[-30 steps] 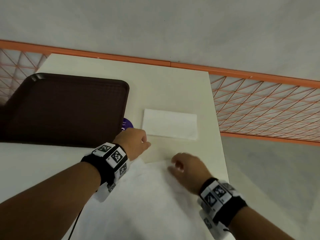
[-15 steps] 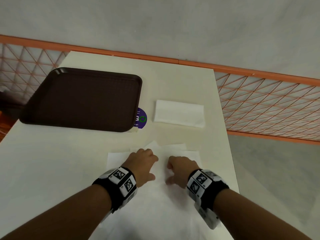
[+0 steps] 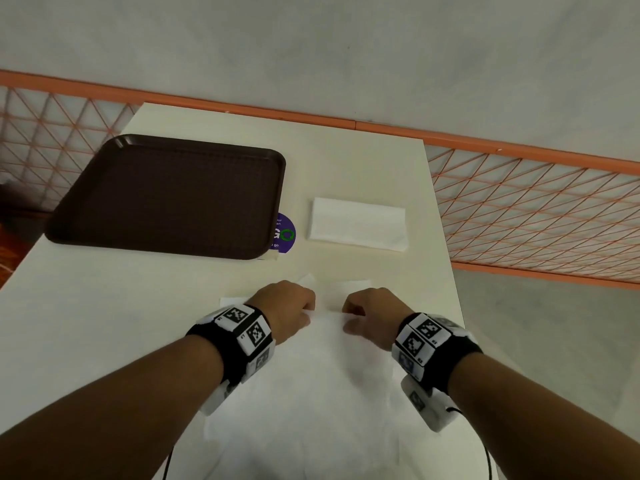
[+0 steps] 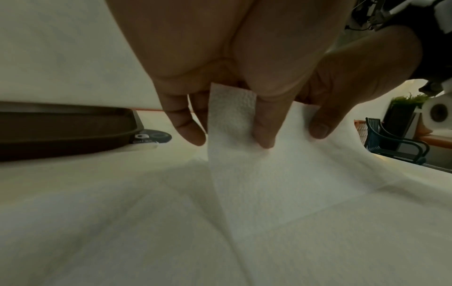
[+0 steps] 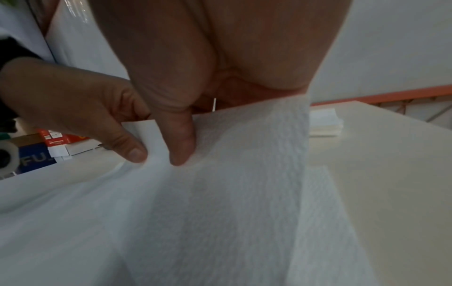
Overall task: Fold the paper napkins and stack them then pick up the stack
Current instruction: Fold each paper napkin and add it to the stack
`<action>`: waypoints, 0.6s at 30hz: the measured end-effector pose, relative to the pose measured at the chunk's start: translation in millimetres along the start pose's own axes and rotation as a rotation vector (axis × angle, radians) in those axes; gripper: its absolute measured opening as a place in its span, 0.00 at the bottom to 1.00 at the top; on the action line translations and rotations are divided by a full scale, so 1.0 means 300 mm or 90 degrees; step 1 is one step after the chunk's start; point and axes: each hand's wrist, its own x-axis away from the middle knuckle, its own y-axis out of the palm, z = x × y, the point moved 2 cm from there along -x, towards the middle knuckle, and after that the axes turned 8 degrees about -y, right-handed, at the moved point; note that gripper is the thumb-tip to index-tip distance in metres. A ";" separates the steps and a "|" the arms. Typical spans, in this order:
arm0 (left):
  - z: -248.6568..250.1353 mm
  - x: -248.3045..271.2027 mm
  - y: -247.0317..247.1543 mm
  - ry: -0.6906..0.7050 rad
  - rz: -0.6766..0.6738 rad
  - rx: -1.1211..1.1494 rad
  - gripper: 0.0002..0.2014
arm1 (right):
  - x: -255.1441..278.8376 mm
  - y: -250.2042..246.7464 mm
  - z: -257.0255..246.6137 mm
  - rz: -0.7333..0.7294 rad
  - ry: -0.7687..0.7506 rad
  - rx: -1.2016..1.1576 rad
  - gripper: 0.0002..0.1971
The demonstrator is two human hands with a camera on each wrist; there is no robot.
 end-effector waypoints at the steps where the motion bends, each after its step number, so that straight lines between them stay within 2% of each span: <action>1: -0.002 -0.005 -0.014 0.001 0.013 0.005 0.08 | -0.001 -0.018 0.002 0.016 -0.001 0.008 0.06; 7: -0.005 -0.009 -0.076 0.062 0.115 0.025 0.08 | 0.016 -0.081 0.004 0.092 -0.040 0.083 0.06; 9: -0.009 0.004 -0.077 0.082 0.125 0.023 0.08 | 0.037 -0.079 -0.005 0.101 -0.061 0.101 0.06; 18: -0.041 0.070 0.038 0.129 0.010 -0.140 0.11 | 0.096 0.118 -0.021 0.001 -0.115 0.155 0.12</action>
